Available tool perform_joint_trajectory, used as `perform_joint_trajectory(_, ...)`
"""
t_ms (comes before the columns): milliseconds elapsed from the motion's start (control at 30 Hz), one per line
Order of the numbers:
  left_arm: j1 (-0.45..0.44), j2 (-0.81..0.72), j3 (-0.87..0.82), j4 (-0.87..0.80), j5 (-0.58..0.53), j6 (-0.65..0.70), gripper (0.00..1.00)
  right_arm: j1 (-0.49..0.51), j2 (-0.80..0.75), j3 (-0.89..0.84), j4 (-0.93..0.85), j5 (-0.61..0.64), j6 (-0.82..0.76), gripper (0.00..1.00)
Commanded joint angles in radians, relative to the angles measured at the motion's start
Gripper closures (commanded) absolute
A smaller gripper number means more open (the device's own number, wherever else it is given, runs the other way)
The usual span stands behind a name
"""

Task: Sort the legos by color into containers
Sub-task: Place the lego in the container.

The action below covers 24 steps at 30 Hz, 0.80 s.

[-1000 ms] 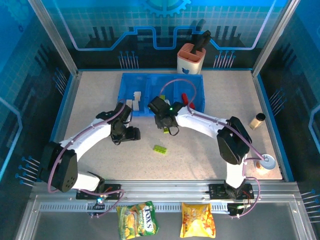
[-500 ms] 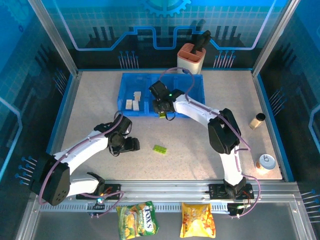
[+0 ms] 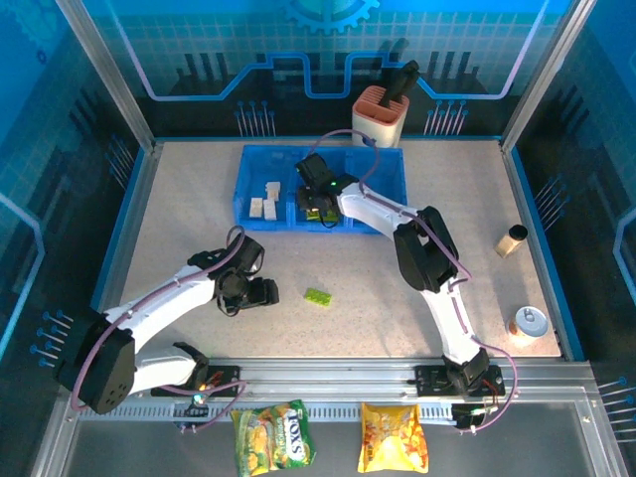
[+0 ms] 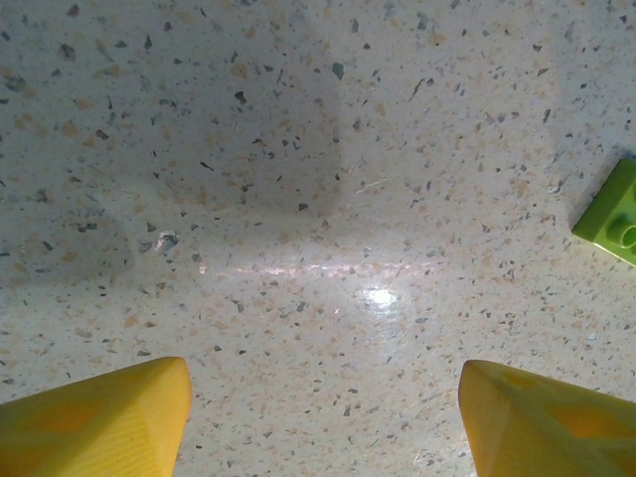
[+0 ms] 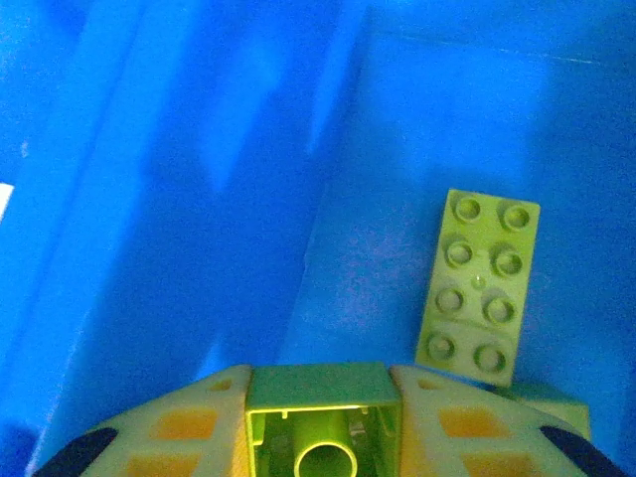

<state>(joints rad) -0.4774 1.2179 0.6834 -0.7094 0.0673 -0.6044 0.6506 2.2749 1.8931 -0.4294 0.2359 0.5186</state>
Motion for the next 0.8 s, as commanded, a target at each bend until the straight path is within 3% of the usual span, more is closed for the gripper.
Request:
perform_joint_trajectory(0, -0.011, -0.015, -0.010, -0.020, -0.010, -0.022, 0.27, -0.020, 0.044, 0.041, 0.086, -0.042, 0.008, 0.65)
perform_joint_trajectory(333, -0.019, -0.008, -0.007, -0.017, -0.010, -0.029, 0.27, -0.037, 0.096, 0.060, 0.121, -0.060, 0.027, 0.63)
perform_joint_trajectory(767, -0.072, 0.045, 0.041, -0.009, -0.019, -0.040, 0.27, -0.037, -0.026, 0.009, 0.111, -0.065, 0.013, 0.50)
